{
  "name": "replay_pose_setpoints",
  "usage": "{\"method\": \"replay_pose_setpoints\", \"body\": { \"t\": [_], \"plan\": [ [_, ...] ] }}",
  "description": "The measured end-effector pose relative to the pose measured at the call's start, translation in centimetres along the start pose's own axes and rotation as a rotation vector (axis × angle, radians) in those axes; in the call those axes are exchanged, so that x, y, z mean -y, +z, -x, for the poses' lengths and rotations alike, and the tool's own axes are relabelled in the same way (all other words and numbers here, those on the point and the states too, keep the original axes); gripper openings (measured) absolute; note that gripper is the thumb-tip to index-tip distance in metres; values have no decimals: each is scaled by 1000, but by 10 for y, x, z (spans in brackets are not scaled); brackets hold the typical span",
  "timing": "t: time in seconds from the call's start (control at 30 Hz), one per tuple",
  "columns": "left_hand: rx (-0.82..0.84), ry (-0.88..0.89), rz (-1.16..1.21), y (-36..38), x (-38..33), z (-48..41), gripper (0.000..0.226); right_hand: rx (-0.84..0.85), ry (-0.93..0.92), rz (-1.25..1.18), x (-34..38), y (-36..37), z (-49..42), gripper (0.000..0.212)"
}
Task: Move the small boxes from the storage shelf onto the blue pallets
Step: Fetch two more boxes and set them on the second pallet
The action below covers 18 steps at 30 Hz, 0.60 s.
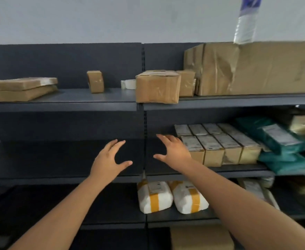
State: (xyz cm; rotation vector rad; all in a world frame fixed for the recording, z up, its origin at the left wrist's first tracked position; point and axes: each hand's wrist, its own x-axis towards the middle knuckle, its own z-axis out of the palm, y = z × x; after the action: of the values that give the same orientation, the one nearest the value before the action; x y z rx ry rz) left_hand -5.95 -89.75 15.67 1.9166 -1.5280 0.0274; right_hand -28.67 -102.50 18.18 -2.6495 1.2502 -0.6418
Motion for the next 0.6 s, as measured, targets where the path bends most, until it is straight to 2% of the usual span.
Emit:
{"method": "replay_pose_setpoints", "body": {
  "t": [0.3,0.47,0.6],
  "plan": [
    [185,88,112,109,-103,-50,81,3,294,115,-148,-43,32,84],
    [295,50,90,167,-132,-74,85,66,380,170,-206,-42,31,88],
    [312,61,143,203,-139,-87,86,100,357,263,-234,-27,23,88]
  ]
}}
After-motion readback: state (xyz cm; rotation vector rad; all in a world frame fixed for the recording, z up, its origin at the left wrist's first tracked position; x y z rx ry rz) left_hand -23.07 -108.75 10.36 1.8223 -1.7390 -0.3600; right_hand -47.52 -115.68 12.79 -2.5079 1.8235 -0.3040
